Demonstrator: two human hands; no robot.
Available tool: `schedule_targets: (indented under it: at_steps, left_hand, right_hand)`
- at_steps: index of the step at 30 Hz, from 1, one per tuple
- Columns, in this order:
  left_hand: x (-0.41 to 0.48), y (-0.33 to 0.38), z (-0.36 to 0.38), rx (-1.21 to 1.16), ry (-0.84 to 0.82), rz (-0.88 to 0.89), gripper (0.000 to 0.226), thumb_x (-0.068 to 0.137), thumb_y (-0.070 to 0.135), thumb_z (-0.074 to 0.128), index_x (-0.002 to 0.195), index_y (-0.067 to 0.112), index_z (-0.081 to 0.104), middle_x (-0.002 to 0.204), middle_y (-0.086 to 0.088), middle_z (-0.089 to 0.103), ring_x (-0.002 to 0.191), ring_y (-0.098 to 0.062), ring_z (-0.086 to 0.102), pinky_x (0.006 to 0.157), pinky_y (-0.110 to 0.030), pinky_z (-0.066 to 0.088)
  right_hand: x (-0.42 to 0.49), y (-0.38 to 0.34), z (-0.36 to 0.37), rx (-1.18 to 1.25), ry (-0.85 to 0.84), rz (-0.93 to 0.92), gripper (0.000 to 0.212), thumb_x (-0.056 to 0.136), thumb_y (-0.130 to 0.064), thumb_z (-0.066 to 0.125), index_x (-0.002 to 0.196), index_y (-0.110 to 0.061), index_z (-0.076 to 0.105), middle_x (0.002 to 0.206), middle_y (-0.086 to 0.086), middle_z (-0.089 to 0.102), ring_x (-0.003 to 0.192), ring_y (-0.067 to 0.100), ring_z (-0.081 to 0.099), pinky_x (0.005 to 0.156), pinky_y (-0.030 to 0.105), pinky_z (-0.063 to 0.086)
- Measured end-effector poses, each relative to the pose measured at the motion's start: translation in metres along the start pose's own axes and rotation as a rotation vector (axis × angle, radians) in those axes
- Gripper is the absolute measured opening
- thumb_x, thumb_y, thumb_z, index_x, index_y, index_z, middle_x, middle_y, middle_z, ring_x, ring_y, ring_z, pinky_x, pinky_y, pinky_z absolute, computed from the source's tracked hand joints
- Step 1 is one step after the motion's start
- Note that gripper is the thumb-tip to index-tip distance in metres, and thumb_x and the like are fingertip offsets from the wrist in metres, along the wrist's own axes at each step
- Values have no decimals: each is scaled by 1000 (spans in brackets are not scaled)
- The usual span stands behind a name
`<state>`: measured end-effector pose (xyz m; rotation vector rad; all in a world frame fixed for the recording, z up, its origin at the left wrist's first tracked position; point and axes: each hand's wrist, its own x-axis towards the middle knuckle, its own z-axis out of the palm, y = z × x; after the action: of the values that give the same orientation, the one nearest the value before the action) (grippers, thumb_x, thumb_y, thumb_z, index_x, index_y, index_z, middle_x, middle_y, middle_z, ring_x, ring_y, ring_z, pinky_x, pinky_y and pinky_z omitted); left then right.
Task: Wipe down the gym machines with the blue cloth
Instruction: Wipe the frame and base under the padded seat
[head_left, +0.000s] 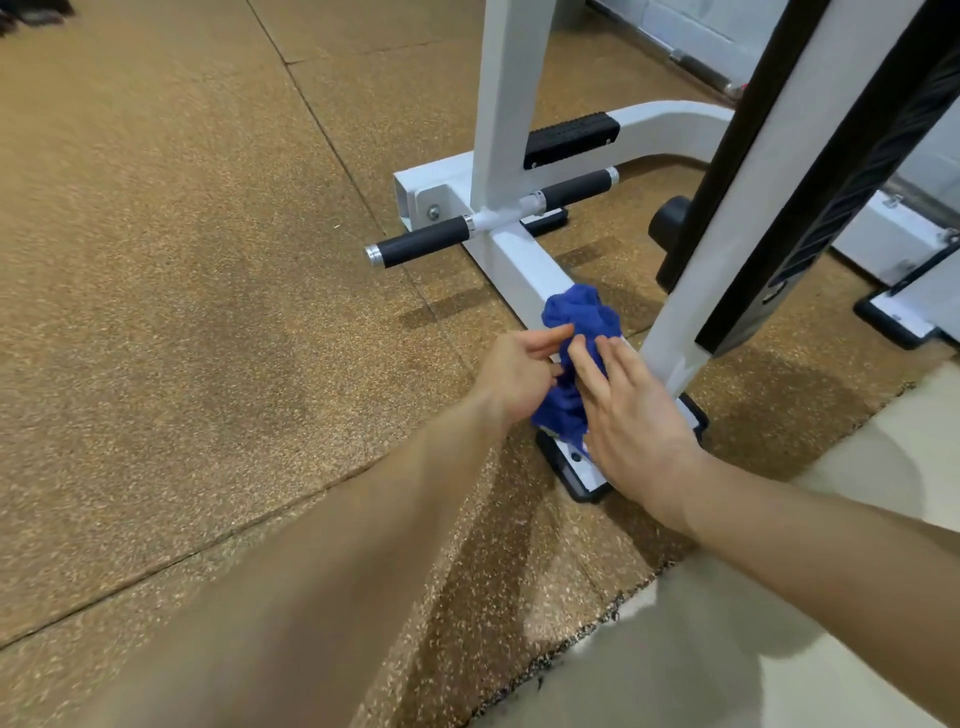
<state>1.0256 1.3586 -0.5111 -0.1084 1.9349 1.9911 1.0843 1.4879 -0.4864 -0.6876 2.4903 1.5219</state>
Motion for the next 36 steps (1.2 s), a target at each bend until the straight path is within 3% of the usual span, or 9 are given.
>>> schedule_targets:
  at_steps: [3, 6, 9, 16, 19, 23, 27, 33, 36]
  left_hand:
    - [10, 6, -4, -84, 66, -8, 58, 91, -22, 41, 143, 3, 49, 140, -12, 58, 120, -24, 62, 70, -13, 54]
    - [19, 9, -11, -276, 94, 13, 64, 92, -24, 34, 149, 5, 40, 145, -12, 54, 131, -34, 49, 91, -26, 54]
    - [25, 6, -17, -277, 95, 30, 67, 92, -23, 34, 150, 10, 41, 146, -6, 53, 132, -23, 54, 104, -33, 50]
    - [-9, 6, 1, -15, -40, -34, 38, 90, -19, 51, 121, -2, 65, 104, -19, 70, 86, -24, 65, 61, -20, 53]
    - [-26, 2, 9, 85, -92, -79, 26, 90, -8, 65, 115, -2, 64, 85, -13, 66, 70, -14, 66, 65, -21, 57]
    - [-40, 4, 15, 60, -70, -125, 49, 94, 3, 64, 137, 18, 45, 84, -6, 70, 77, -17, 69, 78, -31, 59]
    - [-52, 23, 27, 130, -144, -48, 29, 95, 4, 63, 124, 2, 59, 74, -7, 62, 69, -18, 59, 73, -31, 55]
    - [-68, 45, 52, 94, 74, 203, 21, 92, 15, 69, 113, 12, 66, 85, -12, 66, 84, -22, 69, 86, -36, 58]
    - [-68, 47, 63, 286, 144, 219, 27, 90, 22, 72, 115, 20, 64, 88, 1, 67, 86, -16, 67, 81, -27, 55]
  right_hand:
    - [25, 8, -4, 42, 8, 46, 72, 106, -51, 19, 159, -6, 3, 162, 27, -19, 151, 44, -12, 120, 57, -9]
    - [67, 17, -22, 173, 25, 95, 67, 106, -45, 18, 160, -11, -1, 166, 14, -18, 154, 35, -10, 122, 52, -5]
    - [81, 17, -32, 205, 39, 107, 65, 106, -44, 21, 160, -13, 4, 166, 14, -15, 154, 37, -7, 123, 52, -3]
    - [0, 5, -1, 255, 164, 33, 57, 104, -38, 26, 149, -6, 42, 153, 24, 16, 135, 43, 28, 122, 55, 5]
    - [-33, -4, 10, 288, 197, -19, 54, 104, -31, 27, 144, -2, 48, 150, 23, 19, 134, 47, 25, 120, 59, 6]
    - [-64, -18, 24, 387, 211, 5, 56, 101, -23, 29, 146, 8, 41, 153, 26, 23, 141, 50, 21, 121, 58, 7]
    - [-89, -25, 40, 558, 404, 132, 54, 85, -16, 36, 126, 7, 62, 140, 23, 48, 135, 46, 37, 116, 55, 24]
    - [-121, 7, 44, 825, 460, 340, 73, 83, -32, 55, 147, 1, 40, 160, 19, 21, 148, 37, 27, 116, 49, 32]
    - [-109, 9, 47, 1105, 483, 381, 69, 82, -25, 64, 145, -5, 43, 158, 17, 23, 131, 35, 48, 93, 38, 52]
